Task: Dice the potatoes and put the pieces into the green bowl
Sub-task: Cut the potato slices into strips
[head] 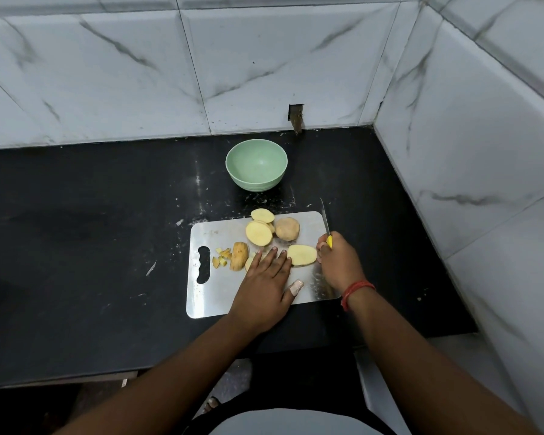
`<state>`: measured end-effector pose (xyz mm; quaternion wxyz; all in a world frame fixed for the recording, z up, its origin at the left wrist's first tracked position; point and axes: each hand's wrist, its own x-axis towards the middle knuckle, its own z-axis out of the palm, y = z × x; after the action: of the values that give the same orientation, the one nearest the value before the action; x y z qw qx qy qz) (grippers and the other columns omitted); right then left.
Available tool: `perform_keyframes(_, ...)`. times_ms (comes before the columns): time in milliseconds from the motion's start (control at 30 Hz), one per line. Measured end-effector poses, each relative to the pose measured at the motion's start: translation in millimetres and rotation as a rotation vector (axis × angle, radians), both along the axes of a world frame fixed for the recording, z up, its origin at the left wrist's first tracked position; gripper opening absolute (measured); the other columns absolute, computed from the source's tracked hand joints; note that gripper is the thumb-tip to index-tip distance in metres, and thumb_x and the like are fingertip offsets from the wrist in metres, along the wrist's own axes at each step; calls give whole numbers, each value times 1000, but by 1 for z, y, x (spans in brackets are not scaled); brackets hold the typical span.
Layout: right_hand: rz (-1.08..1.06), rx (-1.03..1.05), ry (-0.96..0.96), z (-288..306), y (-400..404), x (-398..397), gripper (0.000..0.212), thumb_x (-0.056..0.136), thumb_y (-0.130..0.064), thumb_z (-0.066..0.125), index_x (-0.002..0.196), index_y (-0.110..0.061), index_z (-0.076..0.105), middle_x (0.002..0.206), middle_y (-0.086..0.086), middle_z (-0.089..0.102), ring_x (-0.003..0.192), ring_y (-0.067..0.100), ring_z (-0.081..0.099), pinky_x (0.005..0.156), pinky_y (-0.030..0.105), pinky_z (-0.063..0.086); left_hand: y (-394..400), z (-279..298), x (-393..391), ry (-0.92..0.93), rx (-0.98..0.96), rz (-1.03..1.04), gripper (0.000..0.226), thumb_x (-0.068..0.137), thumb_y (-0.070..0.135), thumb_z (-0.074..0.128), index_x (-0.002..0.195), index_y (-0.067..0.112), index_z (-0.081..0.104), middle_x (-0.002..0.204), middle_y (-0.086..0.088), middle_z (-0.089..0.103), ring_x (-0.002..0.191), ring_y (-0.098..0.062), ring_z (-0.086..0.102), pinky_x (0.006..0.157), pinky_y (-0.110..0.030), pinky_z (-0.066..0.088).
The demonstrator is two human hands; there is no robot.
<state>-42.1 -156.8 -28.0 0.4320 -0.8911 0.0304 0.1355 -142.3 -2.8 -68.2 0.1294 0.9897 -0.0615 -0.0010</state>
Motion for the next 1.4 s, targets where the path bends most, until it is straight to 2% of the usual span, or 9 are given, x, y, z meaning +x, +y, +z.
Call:
perform_keyframes(100,22,-18,-1,-1,1,-1,13,99,-17,44,97,-15,56,91,5,64,86,22,62,71,32,46,-2,-1,-2,19,36,-13,79,101,61,9,158,10,30,165,-8,27,157,-20,7,124,-34,-14)
perform_keyframes(200,37,-26,1,-1,2,-1,14,100,-17,43,99,-15,57,92,4,63,85,20,60,70,29,42,-4,0,-2,29,59,-26,80,101,61,8,159,9,28,166,-9,25,157,-21,5,124,-35,-13)
perform_keyframes(367,26,-15,8,-3,2,1,14,100,-17,44,98,-16,58,91,4,64,84,19,61,73,32,48,-5,4,-2,14,53,-33,80,101,61,9,157,9,33,164,-10,28,157,-22,7,123,-34,-14)
perform_keyframes(500,-19,-12,-17,-5,2,1,12,99,-15,44,97,-14,56,94,5,65,88,22,63,79,37,52,-4,2,-2,9,84,-7,80,102,61,9,157,9,33,164,-9,29,157,-23,8,126,-39,-8)
perform_keyframes(667,-17,-26,-11,-7,3,-1,13,99,-14,44,98,-12,57,96,8,65,88,24,62,77,36,50,-3,-1,-6,1,74,-17,76,103,60,14,157,9,33,165,-9,28,156,-23,9,127,-41,-5)
perform_keyframes(933,-47,31,2,-9,3,0,12,98,-15,45,94,-15,56,95,5,65,89,23,64,83,42,54,0,0,-4,-58,29,28,71,104,57,20,153,11,41,162,-9,36,155,-25,17,126,-40,-4)
perform_keyframes(1133,-31,24,0,-8,2,-1,13,99,-15,45,94,-17,56,92,3,65,87,20,64,80,38,53,3,3,8,-26,9,-7,79,101,63,17,159,10,26,168,-8,16,157,-18,-1,124,-34,-13)
perform_keyframes(1300,-34,41,15,-8,2,-1,13,99,-14,45,93,-16,56,91,5,65,86,22,64,78,36,51,5,2,15,40,-23,-55,80,101,64,22,161,11,21,169,-6,11,156,-14,-8,124,-30,-14)
perform_keyframes(1400,-37,42,23,-8,2,0,13,98,-14,45,94,-16,57,92,5,65,86,22,64,79,37,52,5,2,15,33,-46,-62,85,98,68,20,160,10,24,169,-6,15,156,-14,-4,123,-28,-15)
